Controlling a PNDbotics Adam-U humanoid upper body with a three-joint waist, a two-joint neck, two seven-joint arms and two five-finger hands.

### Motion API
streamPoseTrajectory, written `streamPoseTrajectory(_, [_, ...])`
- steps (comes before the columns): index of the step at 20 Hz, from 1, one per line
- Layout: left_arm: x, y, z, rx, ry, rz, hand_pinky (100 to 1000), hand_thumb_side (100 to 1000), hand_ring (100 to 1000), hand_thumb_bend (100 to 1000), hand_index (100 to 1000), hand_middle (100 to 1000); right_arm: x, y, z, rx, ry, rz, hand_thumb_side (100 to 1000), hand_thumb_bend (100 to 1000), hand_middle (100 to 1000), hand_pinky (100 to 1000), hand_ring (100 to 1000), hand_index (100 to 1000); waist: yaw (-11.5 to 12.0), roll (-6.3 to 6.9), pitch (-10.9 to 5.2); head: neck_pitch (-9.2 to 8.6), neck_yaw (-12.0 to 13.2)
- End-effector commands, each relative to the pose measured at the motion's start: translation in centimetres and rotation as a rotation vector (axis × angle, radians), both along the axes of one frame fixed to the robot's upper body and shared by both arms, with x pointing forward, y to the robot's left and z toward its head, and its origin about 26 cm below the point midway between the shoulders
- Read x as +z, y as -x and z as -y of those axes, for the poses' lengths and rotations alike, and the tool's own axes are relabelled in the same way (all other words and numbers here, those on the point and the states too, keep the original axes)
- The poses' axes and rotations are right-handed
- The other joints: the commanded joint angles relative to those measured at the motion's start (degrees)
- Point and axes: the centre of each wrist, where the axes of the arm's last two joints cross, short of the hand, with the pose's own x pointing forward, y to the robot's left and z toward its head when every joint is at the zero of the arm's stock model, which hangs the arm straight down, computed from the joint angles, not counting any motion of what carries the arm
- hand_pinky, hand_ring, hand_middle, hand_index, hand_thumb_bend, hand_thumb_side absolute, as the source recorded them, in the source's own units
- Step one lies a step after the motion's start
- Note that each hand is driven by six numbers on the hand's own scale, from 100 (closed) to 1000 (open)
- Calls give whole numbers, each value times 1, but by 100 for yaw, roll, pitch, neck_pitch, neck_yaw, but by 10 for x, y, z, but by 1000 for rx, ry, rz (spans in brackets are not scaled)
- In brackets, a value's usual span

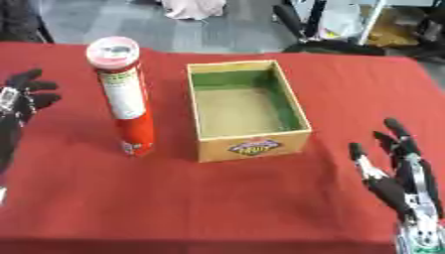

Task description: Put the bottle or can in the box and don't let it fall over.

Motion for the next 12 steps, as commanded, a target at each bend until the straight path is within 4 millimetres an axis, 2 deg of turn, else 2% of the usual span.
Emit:
streamPoseTrajectory(1, [7, 0, 1, -8, -15, 27, 885, 1000, 754, 184, 940, 739, 9, -2, 7, -5, 22, 24, 393, 396, 1000, 967, 892, 934, 6, 10, -37, -15, -11])
streamPoseTrajectory(5, [7, 0, 1, -17, -19, 25, 886, 1000, 755, 188, 942, 741, 9, -3, 7, -6, 21, 26, 392, 394, 1000, 966, 891, 933, 7, 10, -46, -15, -24])
streamPoseTrajectory(7, [7, 0, 2, -30, -26, 26, 888, 961, 761, 238, 951, 747, 9, -3, 6, -4, 22, 26, 393, 394, 1000, 966, 891, 933, 12, 12, -54, -15, -24])
streamPoseTrajectory(8, [8, 0, 2, -45, -37, 31, 891, 933, 766, 278, 961, 755, 9, -3, 6, -3, 22, 26, 393, 394, 1000, 966, 891, 933, 6, 12, -54, -15, -32])
streamPoseTrajectory(9, [9, 0, 3, -62, -50, 37, 897, 886, 775, 371, 976, 767, 10, -3, 6, -3, 22, 26, 394, 393, 1000, 966, 890, 933, 1, 12, -55, -15, -35])
streamPoseTrajectory(12, [10, 1, 4, -157, -158, 61, 912, 803, 780, 547, 985, 767, 9, -2, 7, -5, 22, 25, 394, 392, 1000, 966, 890, 933, 9, 13, -61, -15, -39])
